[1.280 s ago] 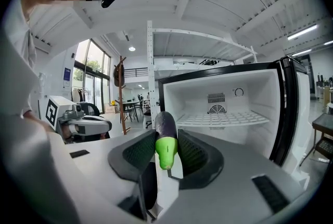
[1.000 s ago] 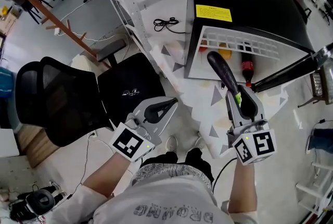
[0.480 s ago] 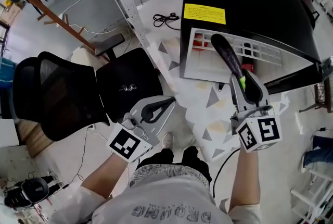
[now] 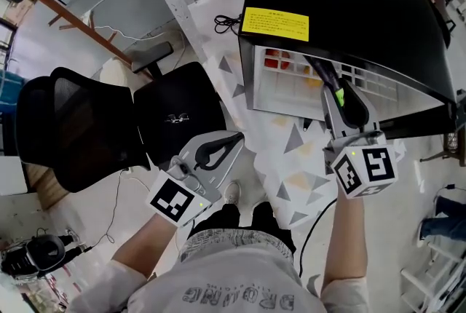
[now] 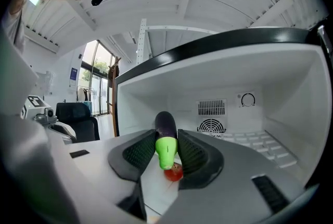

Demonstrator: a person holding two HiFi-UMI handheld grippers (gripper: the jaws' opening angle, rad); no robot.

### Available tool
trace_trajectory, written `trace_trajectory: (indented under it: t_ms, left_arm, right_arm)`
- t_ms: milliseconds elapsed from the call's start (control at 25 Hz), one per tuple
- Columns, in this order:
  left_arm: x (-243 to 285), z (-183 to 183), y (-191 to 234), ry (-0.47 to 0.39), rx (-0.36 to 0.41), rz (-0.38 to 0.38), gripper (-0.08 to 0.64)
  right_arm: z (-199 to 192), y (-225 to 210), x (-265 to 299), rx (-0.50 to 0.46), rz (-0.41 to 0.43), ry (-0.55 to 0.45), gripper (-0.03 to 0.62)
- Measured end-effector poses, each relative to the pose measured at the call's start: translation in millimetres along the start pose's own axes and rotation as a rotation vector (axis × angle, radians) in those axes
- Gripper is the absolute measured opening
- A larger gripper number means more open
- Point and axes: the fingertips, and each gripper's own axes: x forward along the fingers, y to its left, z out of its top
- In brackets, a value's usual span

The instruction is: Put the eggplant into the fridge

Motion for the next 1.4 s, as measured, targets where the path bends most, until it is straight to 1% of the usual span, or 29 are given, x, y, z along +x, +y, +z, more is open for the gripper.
trace_trajectory:
  t_ms: [200, 520, 960, 1160, 1400]
  left_arm:
    - [5.1, -1.1, 3.5, 0.005, -0.004, 0.013, 0.006]
    - [11.8, -5.5, 9.1, 0.008, -0.021, 0.028, 0.006]
    - [16.4, -10.0, 13.5, 0.007, -0.037, 0.033, 0.006]
    - [14.9, -11.2, 15.6, 0.009, -0.040, 0.038, 0.006]
    - [12.6, -14.5, 19.3, 0.017, -0.046, 0.040, 0.006]
  right_arm:
    - [0.3, -7.5, 15.3, -0.008, 0.005, 0.002, 0.126]
    - [-4.2, -17.4, 36.0, -0.049, 0.000, 0.029, 0.126]
    - [-13.9, -23.0, 55.7, -0.166, -0.041, 0.111, 0.126]
    - [-17.2, -24.4, 62.3, -0.197, -0.060, 0.136, 0.126]
    - [-20.8, -23.4, 68.1, -0.268, -0.088, 0.172, 0.126]
